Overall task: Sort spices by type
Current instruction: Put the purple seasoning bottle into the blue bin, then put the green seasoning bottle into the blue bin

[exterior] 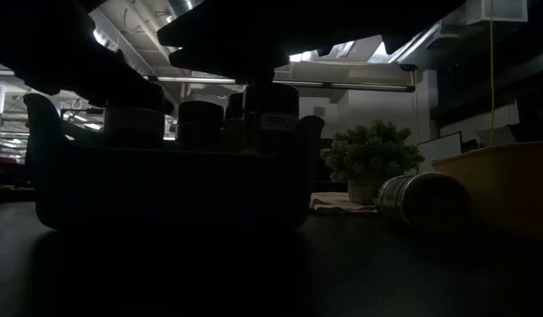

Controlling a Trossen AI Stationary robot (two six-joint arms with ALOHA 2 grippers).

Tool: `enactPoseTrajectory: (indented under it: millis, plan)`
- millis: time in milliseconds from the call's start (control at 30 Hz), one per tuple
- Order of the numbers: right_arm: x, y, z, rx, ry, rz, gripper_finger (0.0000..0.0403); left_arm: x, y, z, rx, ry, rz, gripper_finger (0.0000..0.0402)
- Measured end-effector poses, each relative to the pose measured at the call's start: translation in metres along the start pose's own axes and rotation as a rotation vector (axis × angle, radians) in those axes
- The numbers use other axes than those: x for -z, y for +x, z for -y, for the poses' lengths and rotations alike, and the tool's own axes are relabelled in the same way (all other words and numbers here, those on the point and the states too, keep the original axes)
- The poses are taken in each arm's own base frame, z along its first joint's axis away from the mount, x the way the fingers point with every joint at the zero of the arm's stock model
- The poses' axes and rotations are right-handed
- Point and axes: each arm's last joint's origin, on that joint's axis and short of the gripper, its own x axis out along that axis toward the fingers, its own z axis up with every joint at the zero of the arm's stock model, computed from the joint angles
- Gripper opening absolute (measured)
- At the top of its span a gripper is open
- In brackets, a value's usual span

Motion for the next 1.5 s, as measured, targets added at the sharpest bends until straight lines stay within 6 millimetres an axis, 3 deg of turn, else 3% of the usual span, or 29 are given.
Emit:
enactPoseTrajectory:
  millis: [533, 967, 1500]
  plan:
    - [-0.001, -0.001, 0.0, 0.003, 0.001, 0.002, 0.0172, -0.026, -0.009, 0.005, -0.066, -0.196, 0.216, 0.0287]
    - [0.0, 0.0, 0.0, -0.001, 0.0, -0.001, 0.0172, -0.072, -0.056, -0.017, 0.022, -0.323, 0.329, 0.0287]
    - [0.0, 0.0, 0.0, 0.0, 0.0, 0.001, 0.0172, -0.073, -0.071, -0.04, -0.005, -0.203, 0.256, 0.0287]
